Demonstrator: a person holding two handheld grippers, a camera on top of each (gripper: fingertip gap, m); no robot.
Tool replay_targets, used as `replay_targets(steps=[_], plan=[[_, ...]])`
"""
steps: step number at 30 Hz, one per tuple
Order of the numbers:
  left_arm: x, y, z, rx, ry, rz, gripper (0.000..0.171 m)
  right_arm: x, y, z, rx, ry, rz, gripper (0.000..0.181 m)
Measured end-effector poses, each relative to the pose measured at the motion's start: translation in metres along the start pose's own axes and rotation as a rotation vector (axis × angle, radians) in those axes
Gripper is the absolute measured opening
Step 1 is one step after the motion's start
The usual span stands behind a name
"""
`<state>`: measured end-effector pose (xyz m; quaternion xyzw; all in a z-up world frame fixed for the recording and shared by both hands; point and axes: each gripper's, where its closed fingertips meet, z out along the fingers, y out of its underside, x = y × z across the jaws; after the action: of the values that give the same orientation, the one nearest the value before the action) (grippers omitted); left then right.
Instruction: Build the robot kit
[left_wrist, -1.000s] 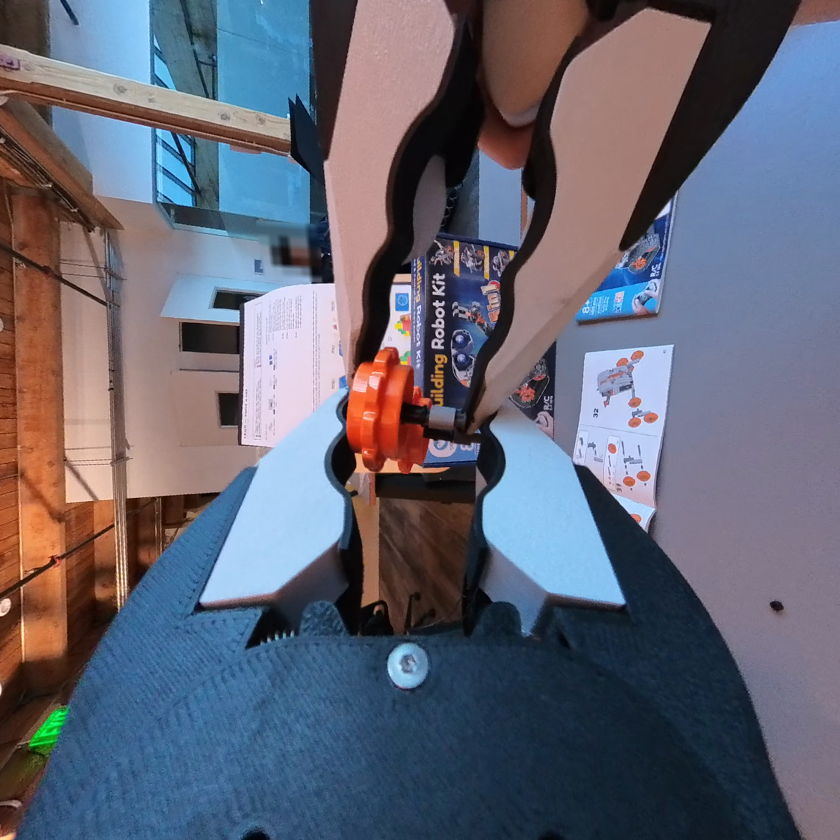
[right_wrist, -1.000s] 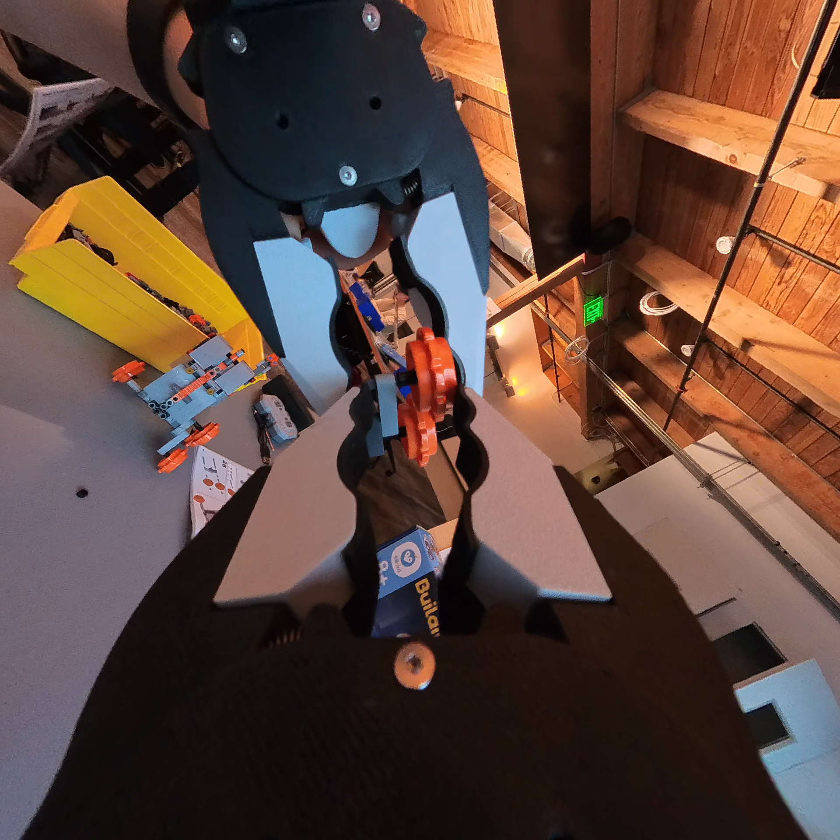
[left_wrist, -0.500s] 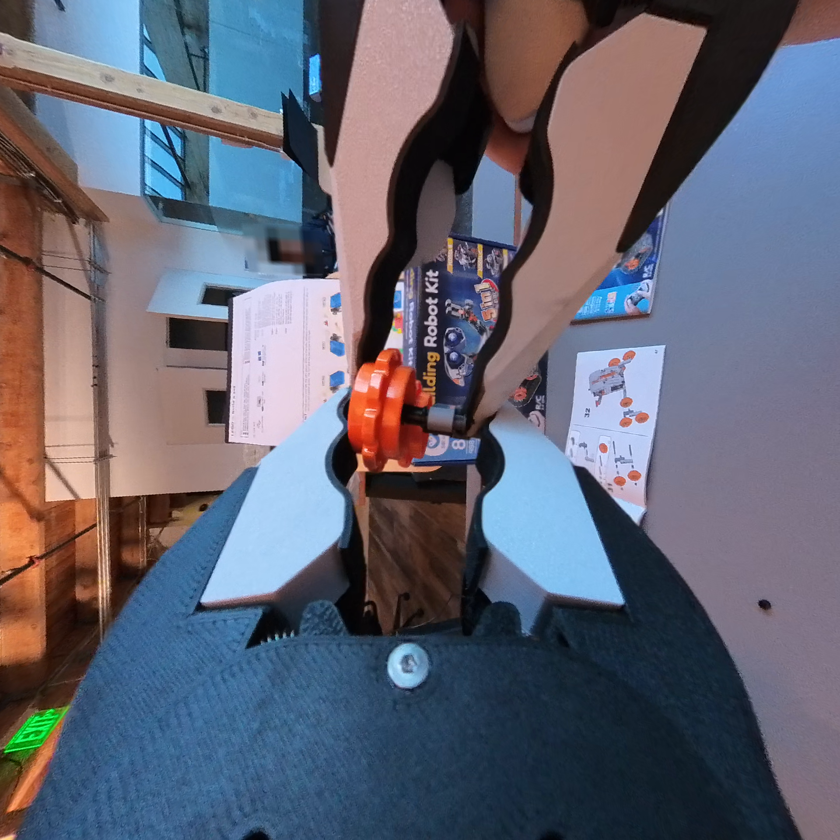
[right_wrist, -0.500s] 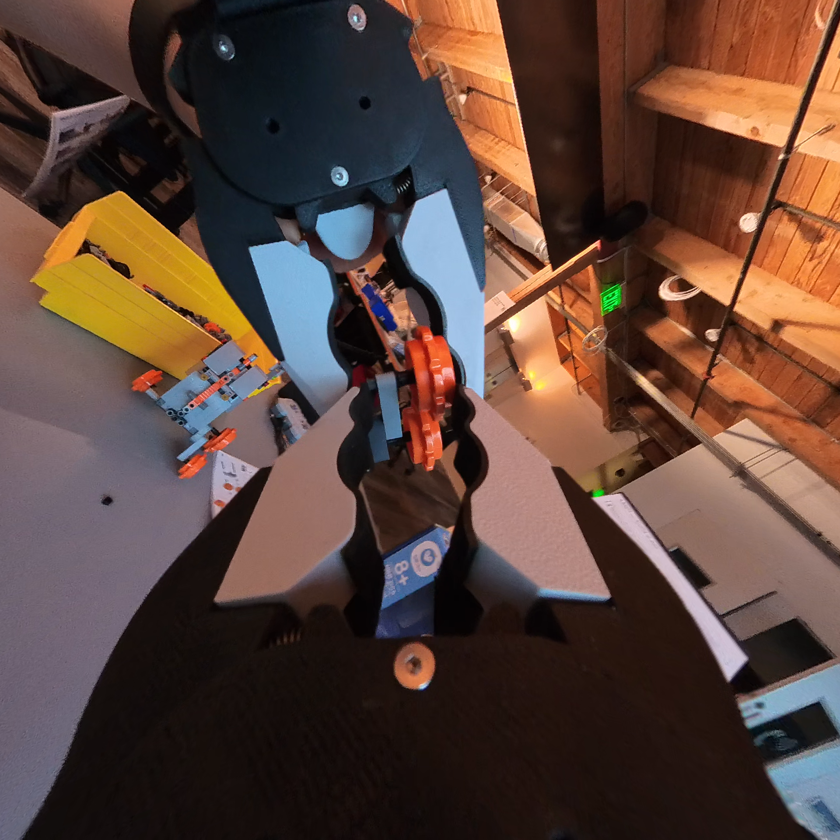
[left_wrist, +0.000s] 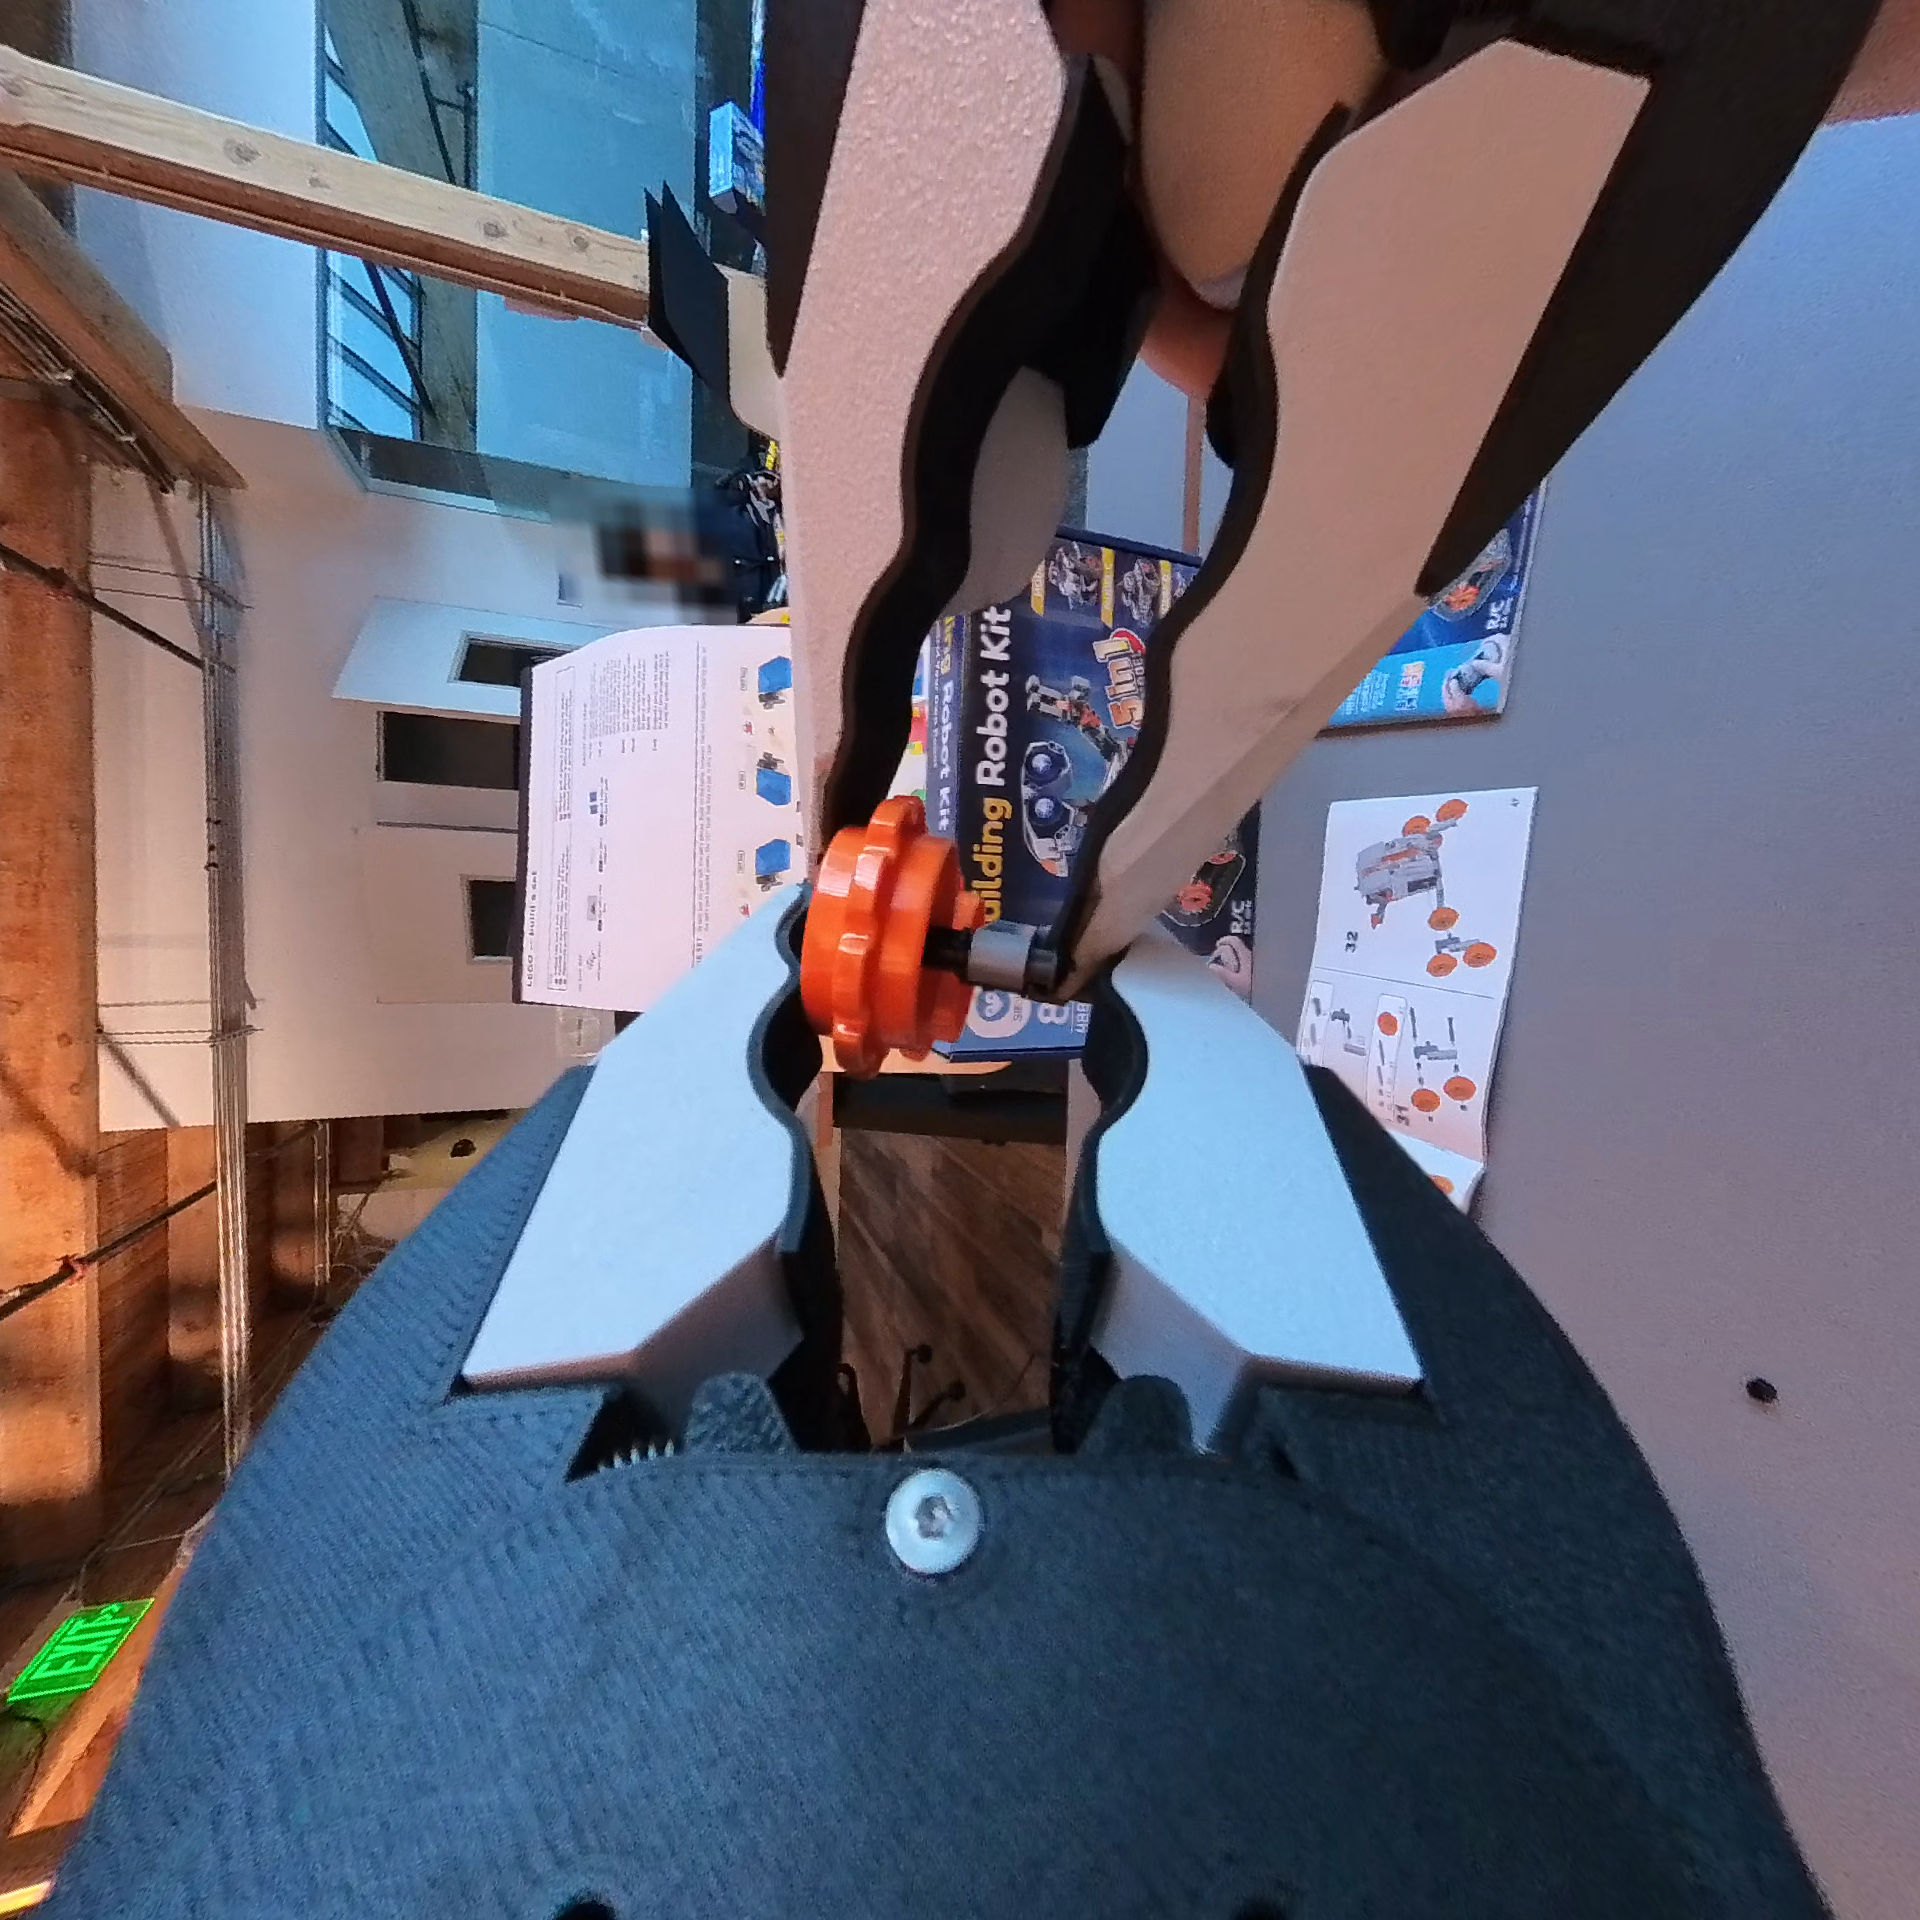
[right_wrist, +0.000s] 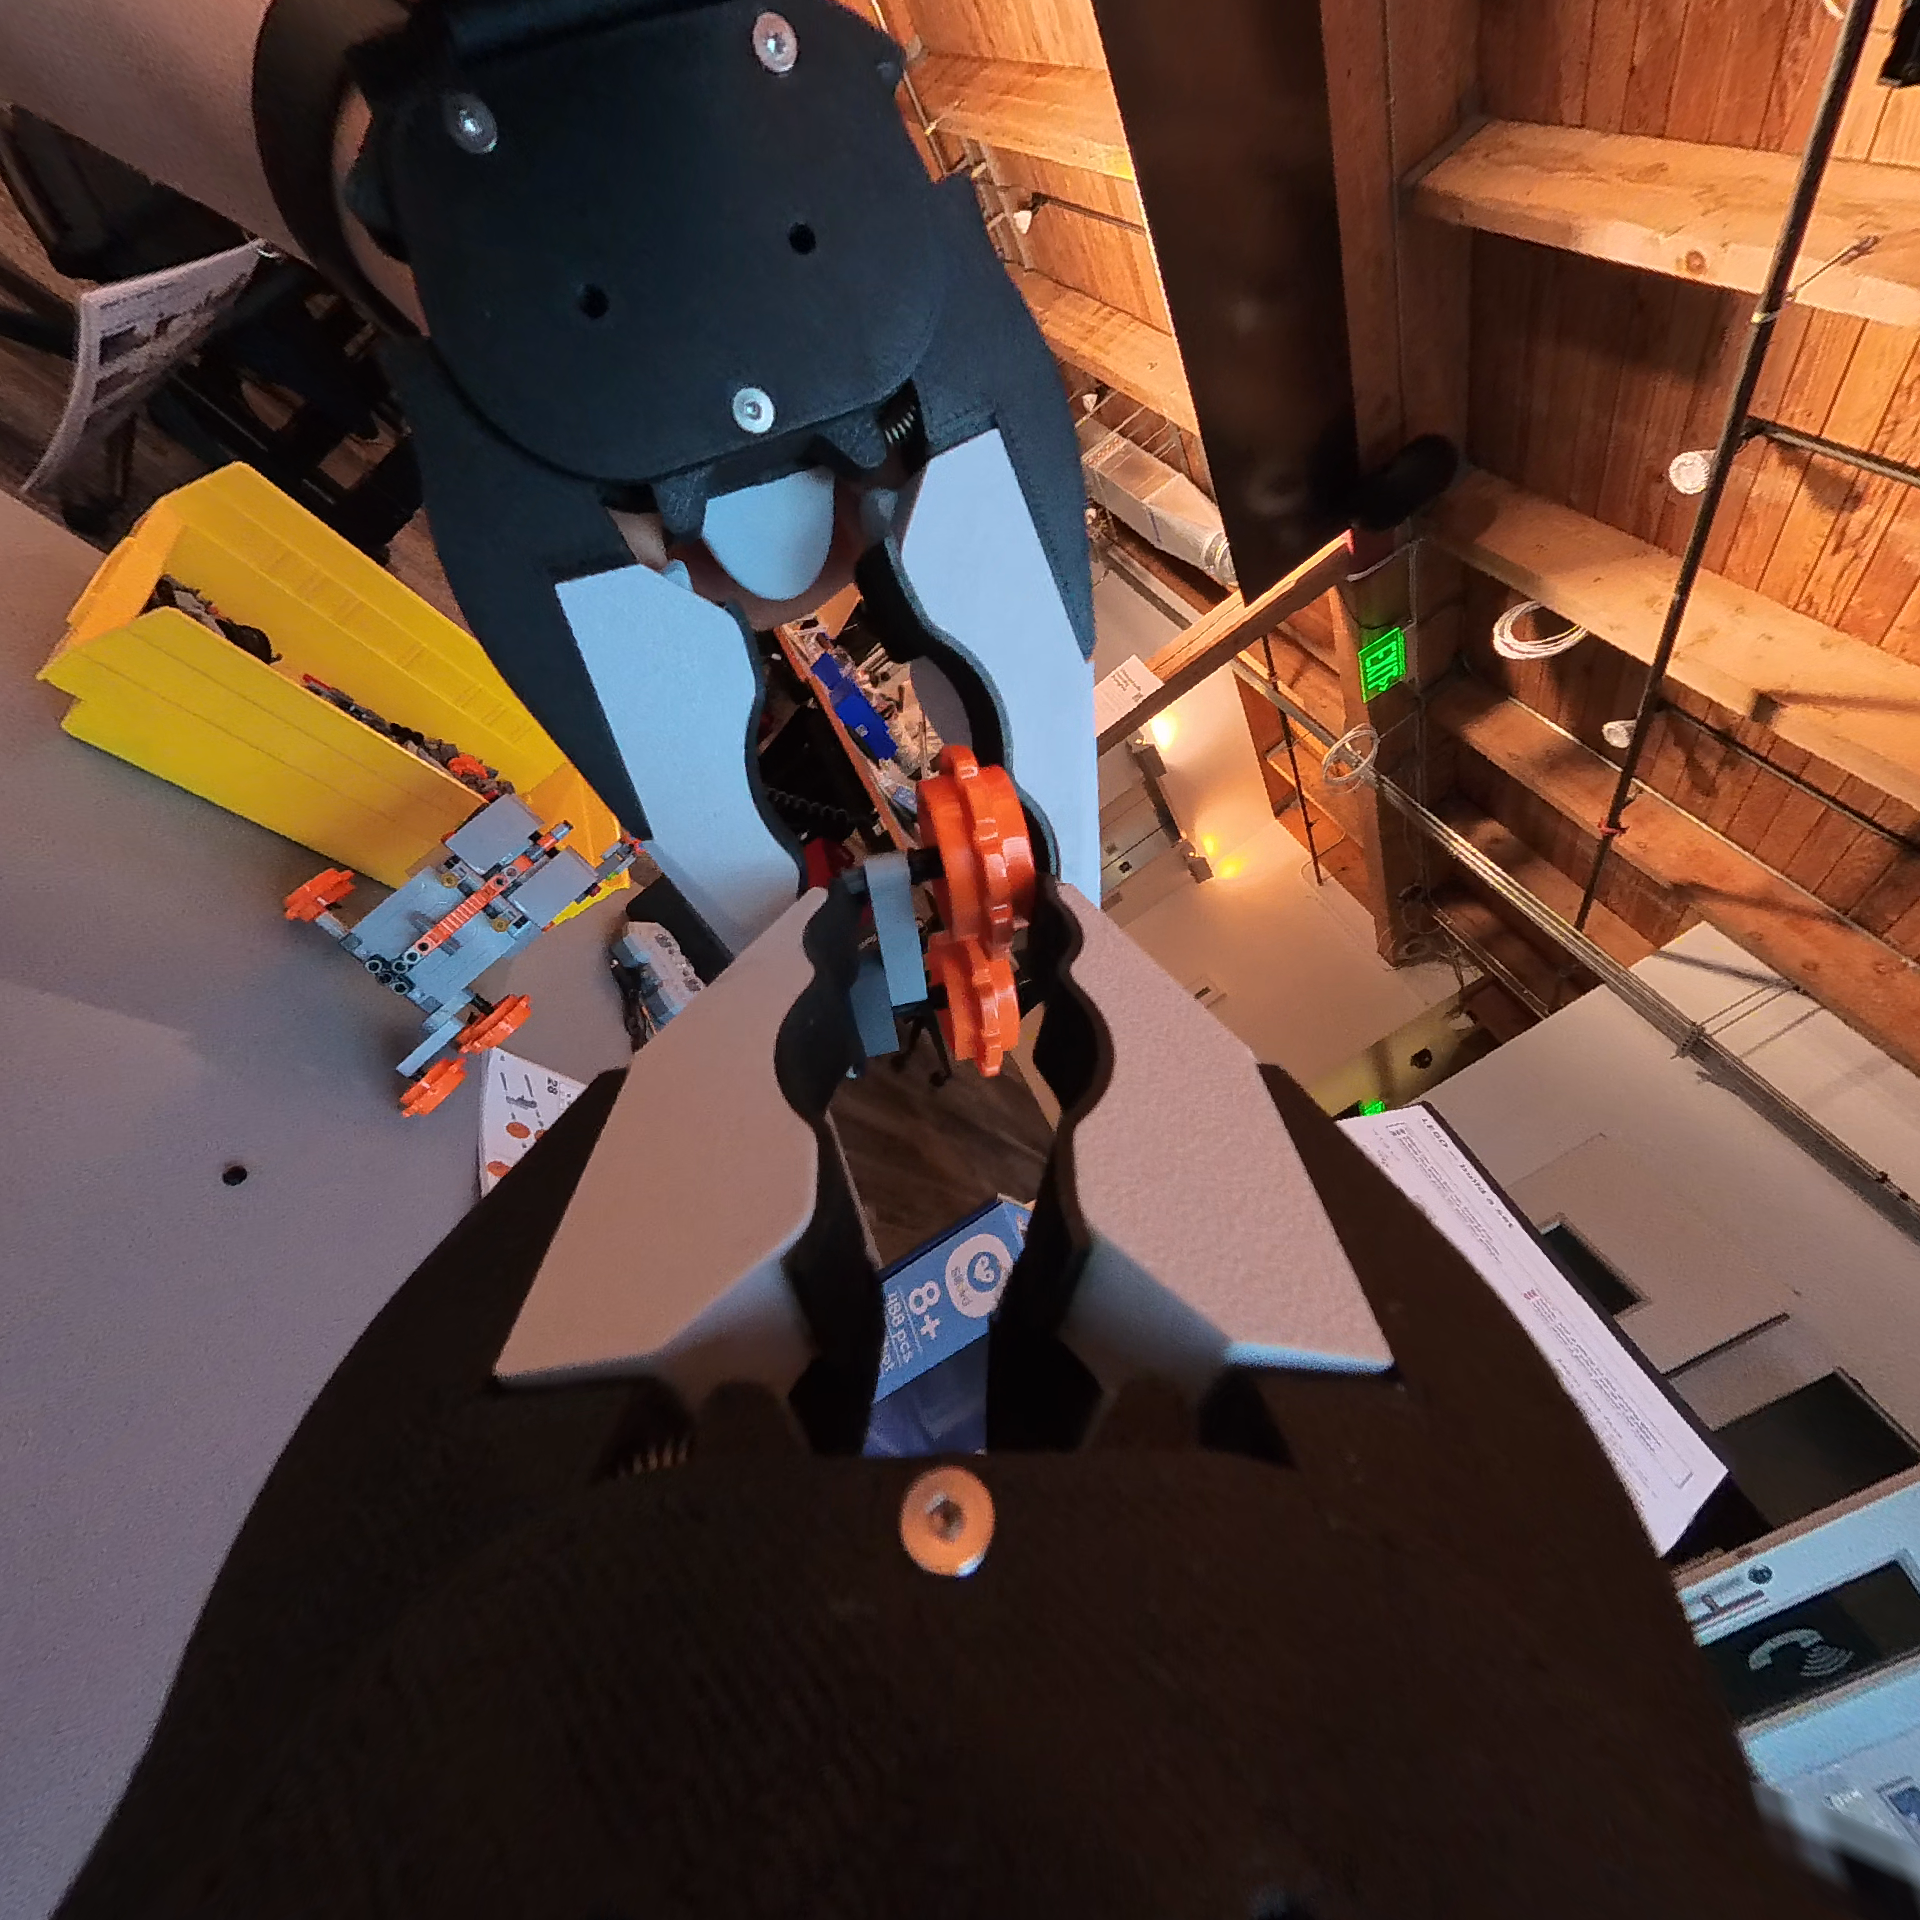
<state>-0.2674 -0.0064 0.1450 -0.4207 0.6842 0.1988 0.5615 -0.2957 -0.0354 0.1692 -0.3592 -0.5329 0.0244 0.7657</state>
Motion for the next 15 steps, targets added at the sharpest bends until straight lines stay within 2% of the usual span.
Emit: replay_targets(steps=[12, 15], plan=[[-0.0021, 0.0047, 0.0042, -0.009, -0.040, 0.004, 0.047, 0.0008, 0.0048, 0.0029, -0.010, 0.010, -0.003, 0.031], [-0.0067, 0.0005, 0.0013, 0.052, -0.101, 0.032, 0.051, 0.0020, -0.0008, 0.0021, 0.034, 0.055, -0.080, 0.033]])
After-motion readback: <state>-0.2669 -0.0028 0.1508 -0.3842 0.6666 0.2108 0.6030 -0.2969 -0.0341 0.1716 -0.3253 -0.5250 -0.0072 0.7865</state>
